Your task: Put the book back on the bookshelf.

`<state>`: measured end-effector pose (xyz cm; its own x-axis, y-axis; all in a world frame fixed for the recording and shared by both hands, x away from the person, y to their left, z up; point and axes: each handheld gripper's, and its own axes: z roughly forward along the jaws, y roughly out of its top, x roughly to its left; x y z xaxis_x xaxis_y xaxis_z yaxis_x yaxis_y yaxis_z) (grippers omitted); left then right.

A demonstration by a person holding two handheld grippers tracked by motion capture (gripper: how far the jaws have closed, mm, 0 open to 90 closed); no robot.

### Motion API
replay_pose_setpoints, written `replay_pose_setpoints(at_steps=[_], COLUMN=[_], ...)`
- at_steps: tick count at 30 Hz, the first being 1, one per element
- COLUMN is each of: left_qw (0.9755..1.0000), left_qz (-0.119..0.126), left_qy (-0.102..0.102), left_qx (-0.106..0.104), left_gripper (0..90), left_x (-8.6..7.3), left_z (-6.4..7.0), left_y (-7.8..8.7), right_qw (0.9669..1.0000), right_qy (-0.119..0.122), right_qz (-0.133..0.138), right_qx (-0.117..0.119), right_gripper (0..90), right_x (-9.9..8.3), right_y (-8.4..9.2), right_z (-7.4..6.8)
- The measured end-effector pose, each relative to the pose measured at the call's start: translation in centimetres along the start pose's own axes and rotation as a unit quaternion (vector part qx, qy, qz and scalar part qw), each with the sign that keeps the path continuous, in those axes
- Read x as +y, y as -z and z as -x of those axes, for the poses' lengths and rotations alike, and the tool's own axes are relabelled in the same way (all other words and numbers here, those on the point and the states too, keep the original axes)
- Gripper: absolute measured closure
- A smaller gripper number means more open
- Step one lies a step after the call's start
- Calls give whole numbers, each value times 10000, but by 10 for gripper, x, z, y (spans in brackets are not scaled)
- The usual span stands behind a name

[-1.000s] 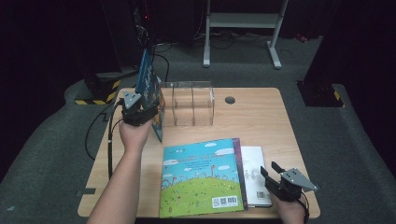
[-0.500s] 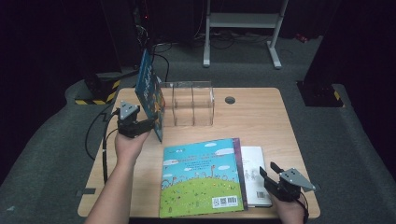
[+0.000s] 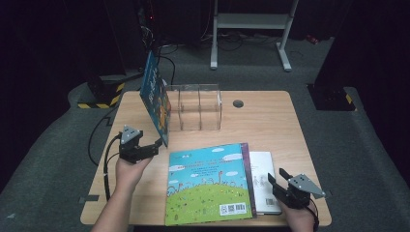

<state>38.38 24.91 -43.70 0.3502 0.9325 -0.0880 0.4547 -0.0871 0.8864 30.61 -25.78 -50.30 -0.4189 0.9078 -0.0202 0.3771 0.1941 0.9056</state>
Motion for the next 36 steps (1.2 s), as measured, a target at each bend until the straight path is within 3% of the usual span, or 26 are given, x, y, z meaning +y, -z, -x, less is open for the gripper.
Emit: replay_pose_setpoints(at_steps=[6,9,14,16,17,20,23,25,27,32,36], left_qw=[9993,9982,9964,9951,9933,9926,9903,9904,9885,9868,9855], left_qz=[-353,-493,-763,-840,-937,-1058,-1198,-1158,-1227,-1291,-1301], left_qy=[-21,204,111,259,373,190,185,250,298,389,441], left_qx=[-82,-276,-354,-454,-564,-570,-676,-716,-832,-896,-992], left_gripper=[162,171,178,177,181,184,183,183,183,178,177], left_x=[-26,-41,-73,-83,-90,-96,-102,-104,-106,-110,-113], left_z=[8,14,31,32,35,41,47,50,52,55,61], left_y=[7,11,15,16,17,18,19,20,21,19,17], right_qw=[10000,10000,9999,9999,9998,9997,9995,9995,9993,9987,9975], right_qy=[15,-5,38,55,102,142,232,220,242,335,422], right_qz=[-59,-65,-110,-129,-144,-182,-196,-194,-209,-233,-209], right_qx=[8,39,54,59,74,97,112,125,182,306,536], right_gripper=[497,494,490,488,485,477,457,453,439,449,462], right_x=[1,2,3,3,4,5,7,8,11,15,20], right_y=[0,0,0,0,0,0,0,0,1,3,3], right_z=[-1,-1,-1,-3,-5,-7,-13,-14,-19,-29,-40])
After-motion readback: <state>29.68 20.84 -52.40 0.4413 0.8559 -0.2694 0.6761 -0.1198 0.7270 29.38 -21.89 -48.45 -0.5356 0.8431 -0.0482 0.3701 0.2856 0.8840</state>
